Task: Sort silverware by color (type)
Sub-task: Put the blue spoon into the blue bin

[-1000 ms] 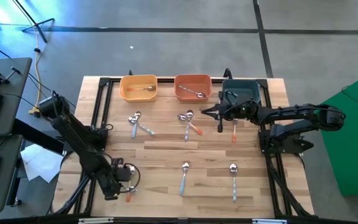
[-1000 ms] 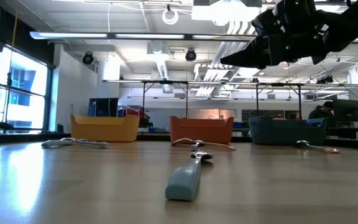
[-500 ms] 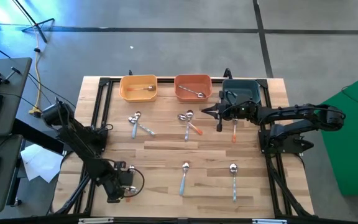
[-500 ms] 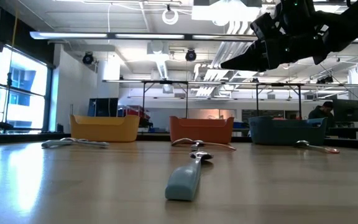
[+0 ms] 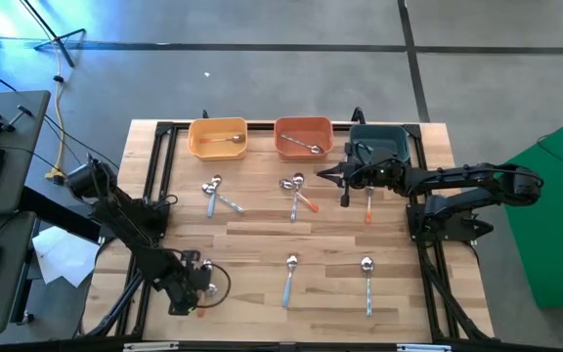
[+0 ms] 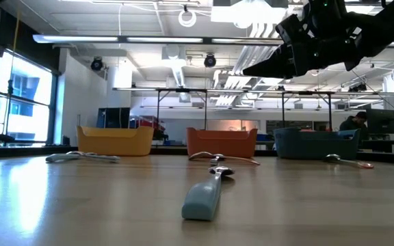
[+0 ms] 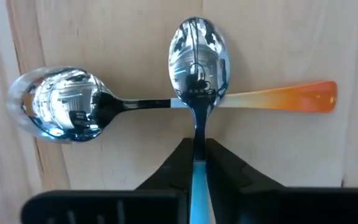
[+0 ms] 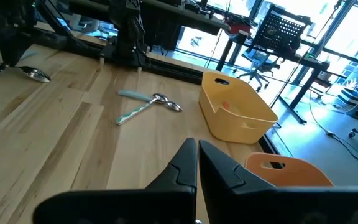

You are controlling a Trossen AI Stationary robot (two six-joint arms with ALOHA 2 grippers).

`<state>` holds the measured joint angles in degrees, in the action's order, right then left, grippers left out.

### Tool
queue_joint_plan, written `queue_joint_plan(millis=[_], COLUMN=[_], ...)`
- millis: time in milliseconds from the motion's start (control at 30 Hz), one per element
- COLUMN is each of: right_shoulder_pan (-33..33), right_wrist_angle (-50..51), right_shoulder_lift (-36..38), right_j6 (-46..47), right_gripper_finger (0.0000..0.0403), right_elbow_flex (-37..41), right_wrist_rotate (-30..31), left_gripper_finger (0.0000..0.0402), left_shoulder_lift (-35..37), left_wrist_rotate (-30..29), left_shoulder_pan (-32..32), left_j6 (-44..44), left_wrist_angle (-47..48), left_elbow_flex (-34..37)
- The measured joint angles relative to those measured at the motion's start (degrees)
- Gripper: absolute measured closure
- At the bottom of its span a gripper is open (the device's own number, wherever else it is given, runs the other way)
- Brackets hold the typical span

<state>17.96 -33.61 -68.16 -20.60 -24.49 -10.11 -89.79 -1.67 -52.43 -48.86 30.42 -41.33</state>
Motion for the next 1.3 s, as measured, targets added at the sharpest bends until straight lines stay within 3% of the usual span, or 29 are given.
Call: queue_joint_plan(millis=[167, 400, 633, 833, 1067, 1133, 1300], right_shoulder_pan=[0.0, -0.02, -0.02, -0.02, -0.07, -0.68, -5.76], right_wrist_angle=[-0.02, 0.42, 0.87, 0.67, -12.51, -14.61, -18.86], right_shoulder_lift=[0.0, 0.0, 0.0, 0.0, -0.04, -0.09, -1.64], right_j6=[0.0, -0.79, -0.88, -2.35, 2.64, 6.05, 8.09], right_gripper_finger=[0.0403, 0.0403, 0.0403, 0.0403, 0.0403, 0.0403, 0.0398], right_elbow_flex=[0.0, 0.0, 0.0, 0.93, 7.89, 9.06, 10.04], right_wrist_rotate=[0.0, 0.24, 0.26, 1.53, 1.49, 1.84, 9.13], left_gripper_finger=[0.0395, 0.0396, 0.0397, 0.0398, 0.0396, 0.0395, 0.0396], left_shoulder_lift=[0.36, 4.64, 13.22, 21.43, 27.85, 27.96, 26.09], left_wrist_rotate=[2.75, 0.57, -7.9, -10.78, -12.42, -12.25, -9.46], left_shoulder_pan=[-0.18, 1.5, 6.74, 14.59, 29.35, 33.67, 44.87], left_j6=[3.17, 3.99, 13.06, 23.75, 41.64, 48.23, 58.23], left_wrist_angle=[5.53, 11.0, 9.29, -3.62, -26.42, -35.09, -54.27], left_elbow_flex=[-3.96, -6.46, -6.57, 0.81, 10.1, 11.23, 12.97])
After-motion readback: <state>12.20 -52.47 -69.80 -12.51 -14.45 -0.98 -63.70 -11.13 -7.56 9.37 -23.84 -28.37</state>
